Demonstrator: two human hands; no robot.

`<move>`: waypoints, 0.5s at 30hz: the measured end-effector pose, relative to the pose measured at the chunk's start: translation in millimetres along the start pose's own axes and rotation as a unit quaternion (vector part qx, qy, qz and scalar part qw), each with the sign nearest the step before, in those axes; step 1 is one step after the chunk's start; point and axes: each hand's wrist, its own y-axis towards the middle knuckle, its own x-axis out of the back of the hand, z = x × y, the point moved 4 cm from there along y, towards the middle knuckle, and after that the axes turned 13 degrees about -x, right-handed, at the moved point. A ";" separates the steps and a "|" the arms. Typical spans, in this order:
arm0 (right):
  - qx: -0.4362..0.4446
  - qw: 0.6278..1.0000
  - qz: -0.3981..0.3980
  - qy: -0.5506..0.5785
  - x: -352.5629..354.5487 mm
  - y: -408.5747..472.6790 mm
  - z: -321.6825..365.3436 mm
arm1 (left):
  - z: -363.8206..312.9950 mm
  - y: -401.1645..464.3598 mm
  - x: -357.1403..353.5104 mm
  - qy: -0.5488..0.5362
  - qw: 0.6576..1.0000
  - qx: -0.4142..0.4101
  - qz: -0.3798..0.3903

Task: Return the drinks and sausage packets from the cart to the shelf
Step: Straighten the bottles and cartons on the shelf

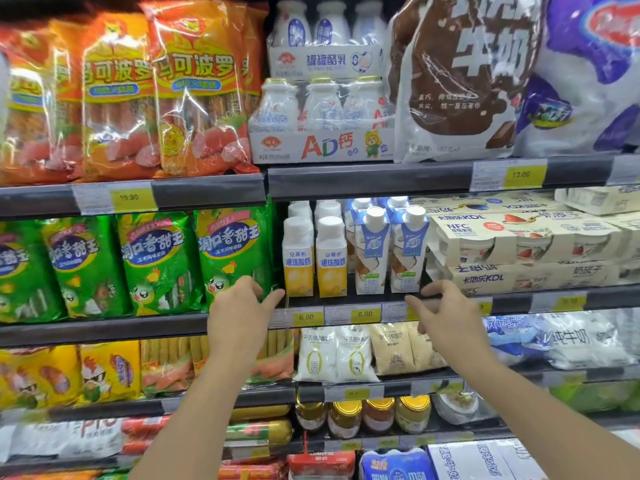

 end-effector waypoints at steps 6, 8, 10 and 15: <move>0.000 0.999 0.005 -0.032 -11.9 -10.6 4.9 | 40.1 8.2 21.1 0.009 1.000 0.024 -0.018; -0.001 0.999 0.000 -0.037 -13.6 -11.5 6.6 | 43.8 9.8 23.0 0.014 1.000 0.015 -0.016; -0.002 0.999 -0.001 -0.045 -17.2 -11.1 9.5 | 37.2 9.5 22.1 0.026 0.999 -0.009 -0.021; 0.050 0.982 0.034 -0.179 -46.4 -15.5 39.4 | -4.0 7.2 -2.8 -0.010 0.995 -0.087 0.050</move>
